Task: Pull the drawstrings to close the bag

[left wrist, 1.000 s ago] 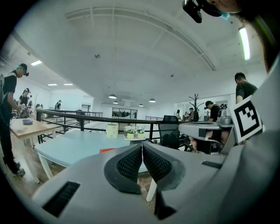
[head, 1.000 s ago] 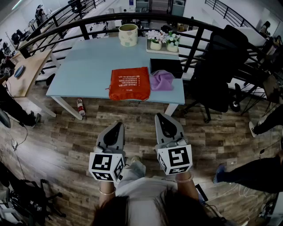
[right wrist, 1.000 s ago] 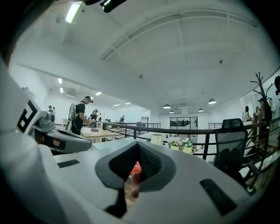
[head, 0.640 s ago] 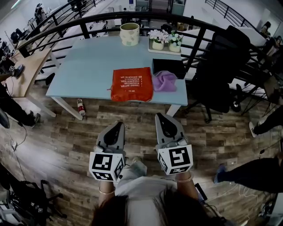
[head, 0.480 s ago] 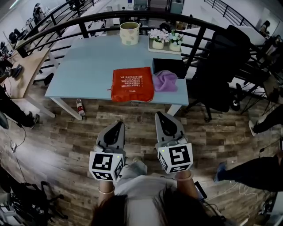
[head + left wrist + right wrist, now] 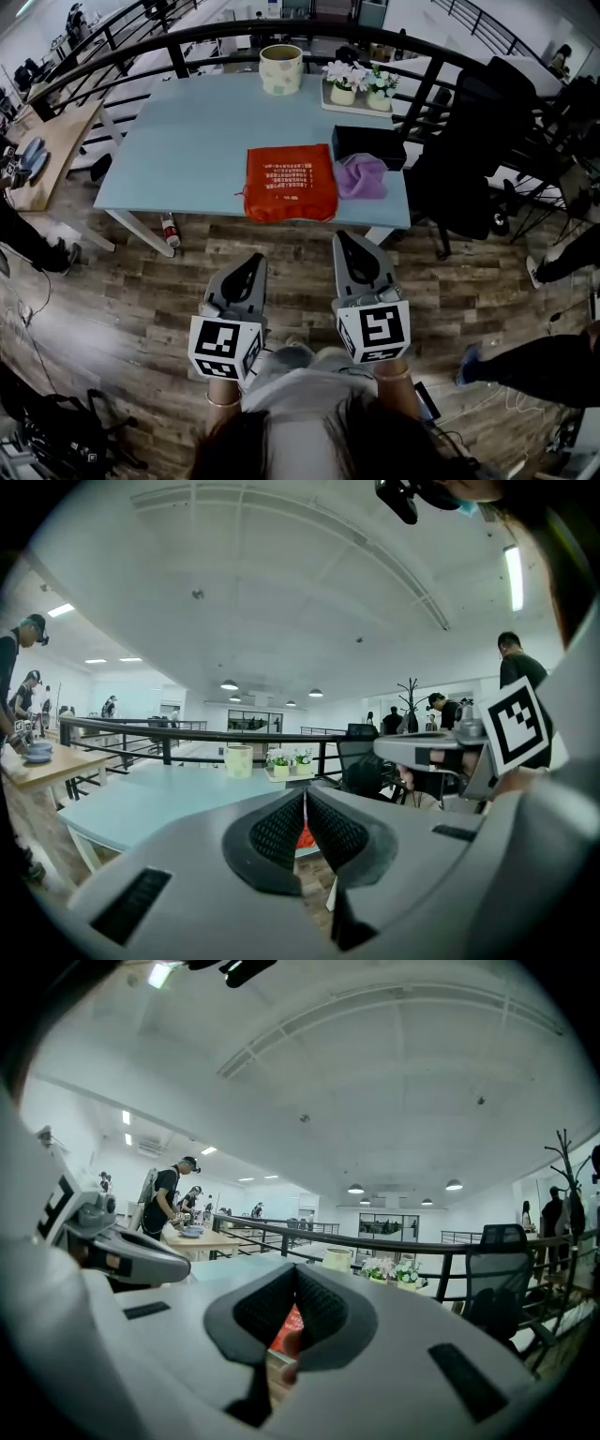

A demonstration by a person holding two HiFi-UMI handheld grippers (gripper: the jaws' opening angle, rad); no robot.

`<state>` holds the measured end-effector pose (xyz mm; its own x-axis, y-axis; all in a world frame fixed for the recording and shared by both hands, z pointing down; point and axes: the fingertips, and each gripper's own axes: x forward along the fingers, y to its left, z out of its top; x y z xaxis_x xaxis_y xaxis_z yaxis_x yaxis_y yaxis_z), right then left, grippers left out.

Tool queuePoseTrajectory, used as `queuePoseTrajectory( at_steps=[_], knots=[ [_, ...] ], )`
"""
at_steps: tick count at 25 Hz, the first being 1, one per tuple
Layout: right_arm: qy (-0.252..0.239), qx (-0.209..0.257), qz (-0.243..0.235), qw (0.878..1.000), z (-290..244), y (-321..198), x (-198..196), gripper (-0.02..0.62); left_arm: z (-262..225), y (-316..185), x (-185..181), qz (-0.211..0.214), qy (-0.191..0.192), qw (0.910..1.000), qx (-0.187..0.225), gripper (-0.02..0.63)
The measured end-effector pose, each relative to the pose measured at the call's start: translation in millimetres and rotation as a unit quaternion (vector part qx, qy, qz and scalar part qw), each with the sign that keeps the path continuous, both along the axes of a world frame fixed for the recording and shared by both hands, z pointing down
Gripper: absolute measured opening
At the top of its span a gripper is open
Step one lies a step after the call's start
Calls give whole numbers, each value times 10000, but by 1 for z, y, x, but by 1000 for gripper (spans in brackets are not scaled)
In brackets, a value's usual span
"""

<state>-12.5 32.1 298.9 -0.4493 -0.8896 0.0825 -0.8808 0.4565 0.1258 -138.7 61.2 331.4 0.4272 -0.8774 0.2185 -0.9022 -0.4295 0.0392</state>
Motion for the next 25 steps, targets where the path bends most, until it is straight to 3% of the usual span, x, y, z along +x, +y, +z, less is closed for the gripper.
queuePoseTrajectory(
  at_steps=[14, 25],
  knots=[
    [350, -12, 90, 9993, 21, -18, 1, 26, 29, -23, -25, -215, 21, 9989, -413, 25],
    [560, 63, 25, 9984, 34, -75, 7, 28, 46, -76, -30, -425, -20, 9978, -507, 25]
  ],
)
